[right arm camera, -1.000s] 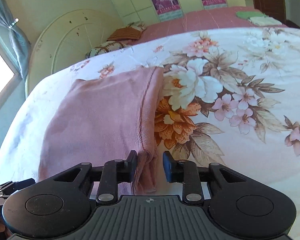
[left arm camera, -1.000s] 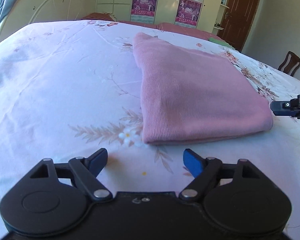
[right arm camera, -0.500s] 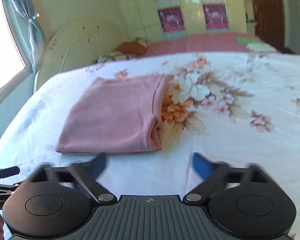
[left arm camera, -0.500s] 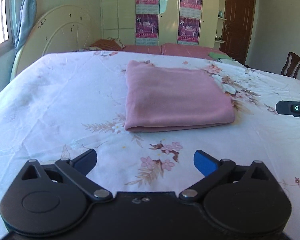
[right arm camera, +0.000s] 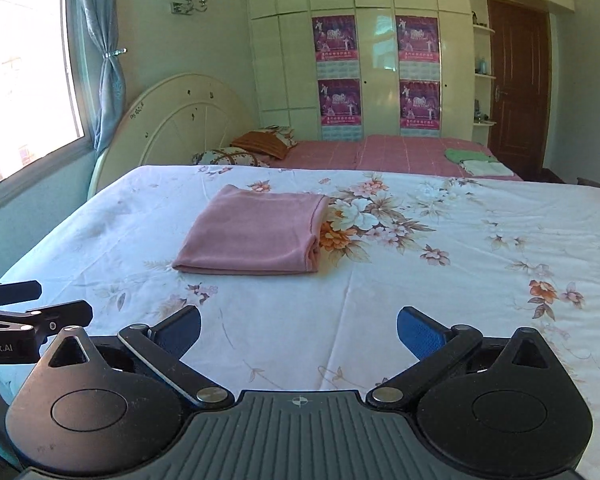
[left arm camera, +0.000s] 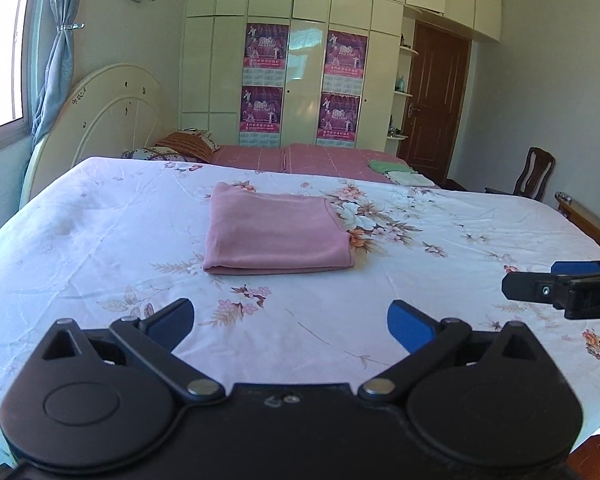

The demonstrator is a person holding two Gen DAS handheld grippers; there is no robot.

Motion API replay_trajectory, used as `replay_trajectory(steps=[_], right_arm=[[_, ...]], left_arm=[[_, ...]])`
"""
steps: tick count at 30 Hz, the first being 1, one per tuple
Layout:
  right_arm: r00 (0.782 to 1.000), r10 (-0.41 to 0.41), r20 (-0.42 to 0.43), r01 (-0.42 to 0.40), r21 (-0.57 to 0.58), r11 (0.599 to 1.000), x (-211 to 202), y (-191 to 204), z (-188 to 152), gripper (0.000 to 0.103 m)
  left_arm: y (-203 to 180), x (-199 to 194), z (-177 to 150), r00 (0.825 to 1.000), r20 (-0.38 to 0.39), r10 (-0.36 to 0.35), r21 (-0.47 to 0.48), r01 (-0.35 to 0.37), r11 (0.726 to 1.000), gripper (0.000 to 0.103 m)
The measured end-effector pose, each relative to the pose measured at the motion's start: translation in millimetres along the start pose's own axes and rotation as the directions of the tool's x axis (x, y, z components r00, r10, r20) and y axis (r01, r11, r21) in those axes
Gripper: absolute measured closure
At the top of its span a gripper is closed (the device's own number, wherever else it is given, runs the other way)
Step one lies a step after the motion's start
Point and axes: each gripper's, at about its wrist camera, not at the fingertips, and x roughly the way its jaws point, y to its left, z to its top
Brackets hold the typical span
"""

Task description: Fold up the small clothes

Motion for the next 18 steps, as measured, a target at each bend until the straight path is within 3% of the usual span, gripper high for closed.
replay_trajectory(steps=[6,18], right_arm=[[0.999,0.013,0.039,-0.012,-0.029,1.000,-34.2,16.3,-5.1,0.000],[0.996,0.012,0.084,-0.009,-0.034,0.999,-68.3,23.8,-10.0,0.000]], left_arm=[[-5.7,-31.1,-0.5,0.999,0.045,-0.003,0.011,0.002,1.000,0.000],[-9.5,-52.2,-4.4,0.997,0.077,-0.004,0.012,0.003,1.000,0.000]])
